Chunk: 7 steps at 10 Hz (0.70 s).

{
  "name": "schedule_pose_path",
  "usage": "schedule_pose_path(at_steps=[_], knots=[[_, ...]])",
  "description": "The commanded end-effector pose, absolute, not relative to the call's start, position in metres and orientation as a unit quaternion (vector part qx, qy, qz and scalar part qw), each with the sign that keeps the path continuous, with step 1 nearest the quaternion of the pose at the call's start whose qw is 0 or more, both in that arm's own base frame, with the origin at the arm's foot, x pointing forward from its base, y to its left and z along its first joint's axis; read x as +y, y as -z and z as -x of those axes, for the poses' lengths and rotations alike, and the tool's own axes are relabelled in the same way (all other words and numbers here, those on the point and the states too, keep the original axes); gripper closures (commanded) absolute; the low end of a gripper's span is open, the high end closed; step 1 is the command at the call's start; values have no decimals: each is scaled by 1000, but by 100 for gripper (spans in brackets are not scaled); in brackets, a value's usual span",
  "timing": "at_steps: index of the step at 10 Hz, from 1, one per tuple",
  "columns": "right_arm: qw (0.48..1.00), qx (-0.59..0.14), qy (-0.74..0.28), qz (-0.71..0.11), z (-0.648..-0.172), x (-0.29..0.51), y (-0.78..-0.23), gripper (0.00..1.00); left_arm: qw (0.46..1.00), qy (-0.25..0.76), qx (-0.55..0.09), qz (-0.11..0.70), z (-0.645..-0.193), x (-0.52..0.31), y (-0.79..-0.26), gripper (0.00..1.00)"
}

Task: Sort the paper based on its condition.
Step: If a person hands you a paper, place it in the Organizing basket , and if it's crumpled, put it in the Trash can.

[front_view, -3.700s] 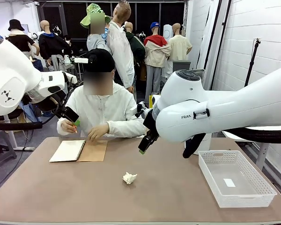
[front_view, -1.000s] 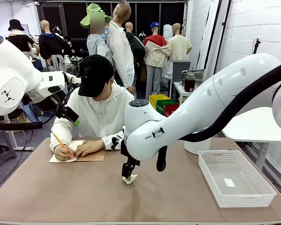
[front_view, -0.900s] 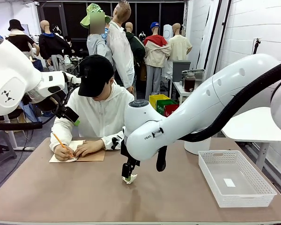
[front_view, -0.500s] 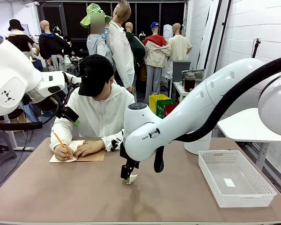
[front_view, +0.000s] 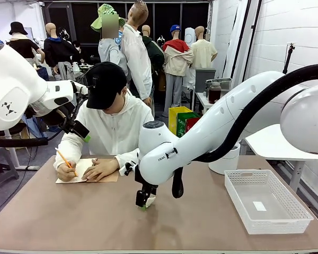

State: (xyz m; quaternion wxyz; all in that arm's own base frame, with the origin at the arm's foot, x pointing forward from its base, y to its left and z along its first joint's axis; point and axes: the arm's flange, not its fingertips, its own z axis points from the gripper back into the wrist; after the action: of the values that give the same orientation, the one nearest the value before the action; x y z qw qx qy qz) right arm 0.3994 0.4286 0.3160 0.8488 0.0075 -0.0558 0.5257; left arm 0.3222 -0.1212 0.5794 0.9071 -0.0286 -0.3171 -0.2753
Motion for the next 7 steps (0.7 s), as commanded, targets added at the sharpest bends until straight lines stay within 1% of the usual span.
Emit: schedule_pose_path(at_steps=[1,4,5,6,7], knots=[[848,-57,-526,10,-409,438,-311,0,907,274,-318,31,-323,-120,-579,0],[848,-54,-527,5,-416,439,-307,0,907,274,-318,31,-323,-120,-579,0],[849,-47,-526,2,-418,440,-306,9,907,274,-318,31,-323,-120,-579,0],[851,-44,-524,3,-419,441,-305,29,907,274,-318,31,-323,-120,-579,0],[852,-45,-521,0,-421,441,-304,44,907,274,-318,31,-323,-120,-579,0]])
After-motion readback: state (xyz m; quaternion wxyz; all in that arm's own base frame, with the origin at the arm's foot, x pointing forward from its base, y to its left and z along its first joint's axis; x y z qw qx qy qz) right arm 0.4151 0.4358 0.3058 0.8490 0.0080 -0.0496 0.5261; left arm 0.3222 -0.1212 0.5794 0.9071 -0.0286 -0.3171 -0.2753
